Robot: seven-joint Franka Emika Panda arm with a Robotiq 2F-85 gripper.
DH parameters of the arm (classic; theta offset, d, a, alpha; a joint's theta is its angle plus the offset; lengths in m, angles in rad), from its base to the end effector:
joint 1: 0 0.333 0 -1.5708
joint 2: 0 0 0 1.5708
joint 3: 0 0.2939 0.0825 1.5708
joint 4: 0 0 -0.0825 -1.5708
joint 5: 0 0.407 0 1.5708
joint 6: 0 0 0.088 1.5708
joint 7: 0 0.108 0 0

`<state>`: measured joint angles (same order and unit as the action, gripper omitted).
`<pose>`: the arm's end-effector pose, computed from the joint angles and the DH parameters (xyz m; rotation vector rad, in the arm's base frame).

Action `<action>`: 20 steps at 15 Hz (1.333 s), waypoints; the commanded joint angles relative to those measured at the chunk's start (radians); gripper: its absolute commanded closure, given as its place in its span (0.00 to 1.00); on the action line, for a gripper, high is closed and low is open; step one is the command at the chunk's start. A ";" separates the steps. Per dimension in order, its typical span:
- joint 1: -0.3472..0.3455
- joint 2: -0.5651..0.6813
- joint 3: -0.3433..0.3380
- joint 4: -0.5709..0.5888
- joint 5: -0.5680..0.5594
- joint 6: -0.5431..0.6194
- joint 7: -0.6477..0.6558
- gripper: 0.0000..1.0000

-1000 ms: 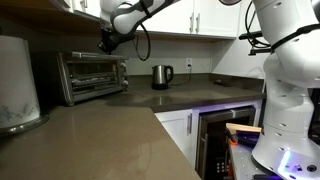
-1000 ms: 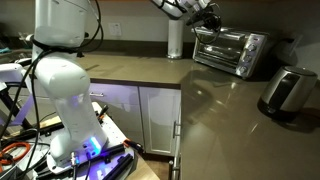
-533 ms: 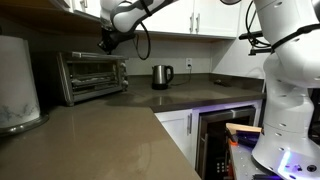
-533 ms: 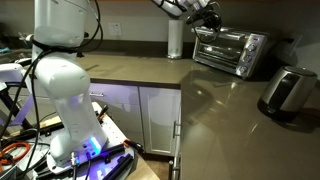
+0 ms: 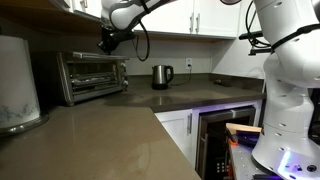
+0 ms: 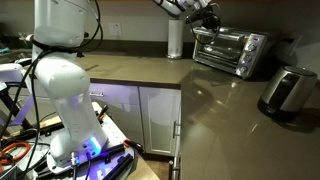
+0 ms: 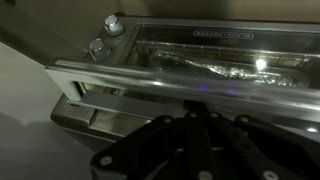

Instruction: Open the oven door

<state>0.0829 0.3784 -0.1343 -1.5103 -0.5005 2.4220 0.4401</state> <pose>0.7276 -0.0256 0.4813 2.6520 -0.2357 0.8322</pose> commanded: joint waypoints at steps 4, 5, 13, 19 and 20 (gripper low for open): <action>0.007 -0.032 0.014 -0.027 0.065 -0.084 -0.056 1.00; 0.008 -0.033 0.016 -0.026 0.067 -0.101 -0.055 1.00; 0.016 -0.046 0.031 -0.020 0.059 -0.199 -0.047 1.00; 0.019 -0.051 0.043 -0.023 0.059 -0.248 -0.046 1.00; 0.018 -0.049 0.045 -0.022 0.060 -0.253 -0.047 1.00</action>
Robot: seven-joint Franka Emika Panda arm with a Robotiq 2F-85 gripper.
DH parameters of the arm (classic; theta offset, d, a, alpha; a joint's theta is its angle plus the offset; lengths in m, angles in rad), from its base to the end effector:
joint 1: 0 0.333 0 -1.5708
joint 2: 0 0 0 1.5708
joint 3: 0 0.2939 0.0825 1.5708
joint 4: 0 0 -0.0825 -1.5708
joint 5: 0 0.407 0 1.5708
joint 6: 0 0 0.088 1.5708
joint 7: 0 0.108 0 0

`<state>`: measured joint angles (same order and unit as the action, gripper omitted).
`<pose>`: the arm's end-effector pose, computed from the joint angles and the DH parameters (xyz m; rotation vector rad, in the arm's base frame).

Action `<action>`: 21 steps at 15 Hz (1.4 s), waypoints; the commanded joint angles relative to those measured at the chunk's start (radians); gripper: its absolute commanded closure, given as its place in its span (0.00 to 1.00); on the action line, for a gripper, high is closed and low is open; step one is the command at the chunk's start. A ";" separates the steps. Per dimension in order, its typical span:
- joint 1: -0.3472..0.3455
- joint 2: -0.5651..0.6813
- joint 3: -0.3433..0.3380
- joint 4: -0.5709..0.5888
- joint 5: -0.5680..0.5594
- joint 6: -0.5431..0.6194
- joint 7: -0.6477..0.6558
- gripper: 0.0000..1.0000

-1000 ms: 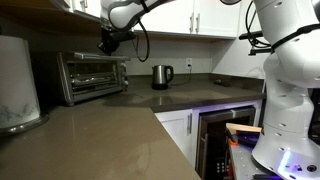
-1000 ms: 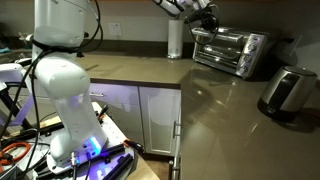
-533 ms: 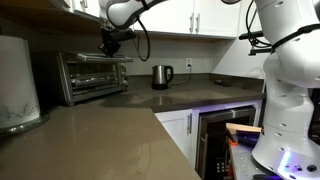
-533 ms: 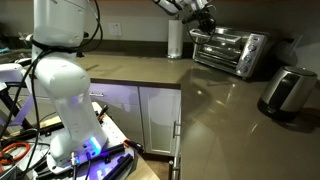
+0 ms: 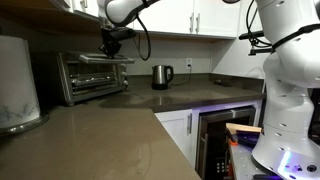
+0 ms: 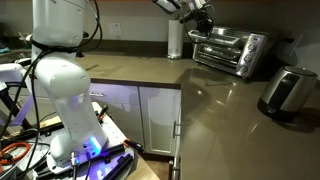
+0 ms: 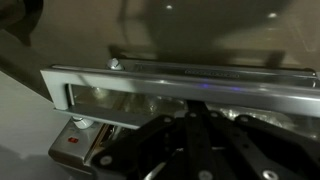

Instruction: Open the oven door

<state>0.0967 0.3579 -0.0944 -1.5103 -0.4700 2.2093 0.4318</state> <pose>0.7135 -0.0051 0.4717 2.6978 -0.2695 0.5894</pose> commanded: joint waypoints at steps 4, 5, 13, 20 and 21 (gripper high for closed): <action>0.006 -0.032 0.012 -0.026 0.029 -0.055 -0.036 1.00; 0.006 -0.032 0.013 -0.027 0.029 -0.060 -0.035 1.00; 0.003 -0.031 0.027 -0.025 0.037 -0.106 -0.045 1.00; 0.005 -0.034 0.030 -0.025 0.034 -0.127 -0.044 1.00; 0.005 -0.034 0.031 -0.025 0.034 -0.131 -0.044 1.00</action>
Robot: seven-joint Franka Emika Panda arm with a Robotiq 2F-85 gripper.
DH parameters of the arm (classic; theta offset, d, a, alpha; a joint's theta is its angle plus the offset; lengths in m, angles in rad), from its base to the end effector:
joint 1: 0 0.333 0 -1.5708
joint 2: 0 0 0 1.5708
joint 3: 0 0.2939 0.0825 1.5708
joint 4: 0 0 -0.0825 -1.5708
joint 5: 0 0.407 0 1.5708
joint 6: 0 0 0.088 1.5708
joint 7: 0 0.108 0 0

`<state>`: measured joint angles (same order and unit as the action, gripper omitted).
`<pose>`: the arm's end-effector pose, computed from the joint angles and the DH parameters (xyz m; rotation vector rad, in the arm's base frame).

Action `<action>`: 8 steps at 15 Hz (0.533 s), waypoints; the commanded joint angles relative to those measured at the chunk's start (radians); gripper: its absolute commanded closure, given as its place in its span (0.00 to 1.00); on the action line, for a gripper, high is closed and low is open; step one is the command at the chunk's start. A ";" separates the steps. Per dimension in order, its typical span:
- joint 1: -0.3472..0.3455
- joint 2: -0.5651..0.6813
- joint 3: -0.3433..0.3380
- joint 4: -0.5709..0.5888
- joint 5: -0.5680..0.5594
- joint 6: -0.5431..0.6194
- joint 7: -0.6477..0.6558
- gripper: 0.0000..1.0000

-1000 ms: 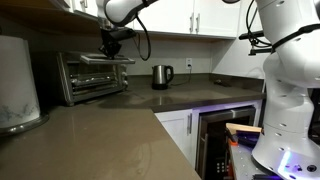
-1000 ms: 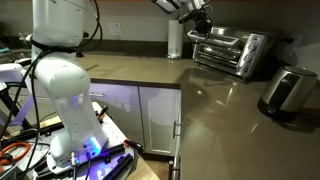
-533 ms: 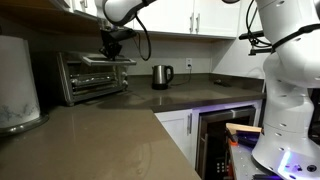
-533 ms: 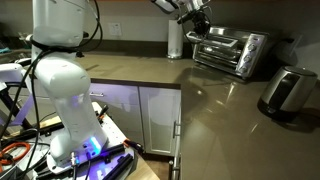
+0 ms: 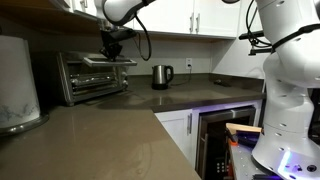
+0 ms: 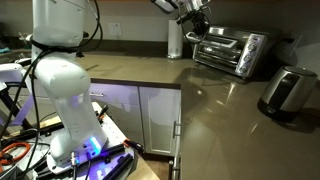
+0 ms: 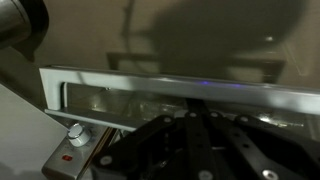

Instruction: Open the oven door

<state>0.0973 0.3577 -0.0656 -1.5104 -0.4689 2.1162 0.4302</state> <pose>0.7069 0.0072 0.4617 2.7069 -0.2646 0.4719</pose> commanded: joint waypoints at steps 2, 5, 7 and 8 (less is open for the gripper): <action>0.004 -0.033 0.003 -0.023 0.034 -0.044 -0.044 1.00; 0.002 -0.031 0.002 -0.018 0.035 -0.058 -0.049 1.00; 0.003 -0.029 0.003 -0.017 0.035 -0.070 -0.050 1.00; 0.004 -0.028 0.003 -0.014 0.032 -0.082 -0.050 1.00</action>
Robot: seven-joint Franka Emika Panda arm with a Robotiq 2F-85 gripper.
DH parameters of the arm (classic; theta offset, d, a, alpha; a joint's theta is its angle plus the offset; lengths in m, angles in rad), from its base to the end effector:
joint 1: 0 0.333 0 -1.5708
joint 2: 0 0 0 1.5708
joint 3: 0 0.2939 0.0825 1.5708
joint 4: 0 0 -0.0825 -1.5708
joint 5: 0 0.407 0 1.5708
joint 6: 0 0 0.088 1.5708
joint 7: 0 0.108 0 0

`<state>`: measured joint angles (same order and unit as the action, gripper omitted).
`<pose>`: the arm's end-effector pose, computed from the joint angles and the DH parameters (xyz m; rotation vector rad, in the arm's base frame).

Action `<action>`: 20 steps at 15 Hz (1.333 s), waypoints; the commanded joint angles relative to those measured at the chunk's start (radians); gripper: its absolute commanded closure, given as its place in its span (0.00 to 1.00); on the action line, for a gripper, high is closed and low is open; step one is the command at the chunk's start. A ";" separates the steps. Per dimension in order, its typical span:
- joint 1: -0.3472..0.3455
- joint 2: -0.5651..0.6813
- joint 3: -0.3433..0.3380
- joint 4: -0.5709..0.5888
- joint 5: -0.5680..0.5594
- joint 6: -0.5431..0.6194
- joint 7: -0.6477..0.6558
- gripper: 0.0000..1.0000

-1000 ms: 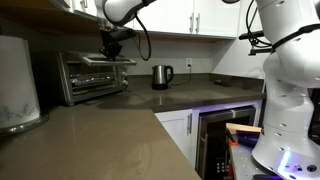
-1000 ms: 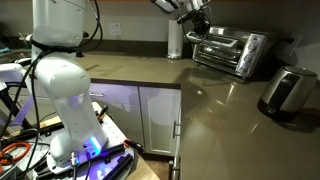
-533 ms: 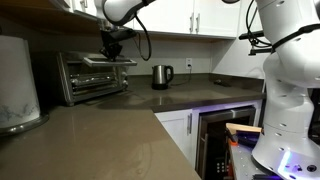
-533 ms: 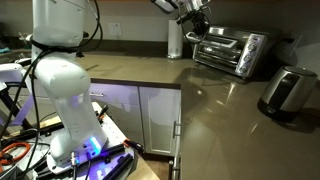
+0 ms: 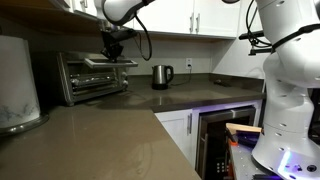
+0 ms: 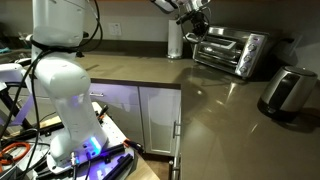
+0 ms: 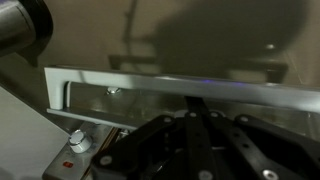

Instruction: Open the oven door

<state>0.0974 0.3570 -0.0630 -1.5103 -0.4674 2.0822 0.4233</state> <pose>0.7041 0.0067 0.4589 2.7051 -0.2640 0.4264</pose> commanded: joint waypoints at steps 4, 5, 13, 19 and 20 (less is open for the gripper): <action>0.004 -0.024 0.002 -0.009 0.029 -0.075 -0.043 1.00; 0.002 -0.022 0.003 -0.009 0.032 -0.077 -0.046 1.00; -0.005 -0.016 0.007 -0.007 0.070 -0.099 -0.075 1.00; -0.007 -0.009 0.006 0.005 0.074 -0.142 -0.092 1.00; -0.008 -0.009 0.006 0.005 0.074 -0.146 -0.095 1.00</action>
<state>0.0967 0.3563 -0.0600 -1.5101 -0.4254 1.9742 0.3778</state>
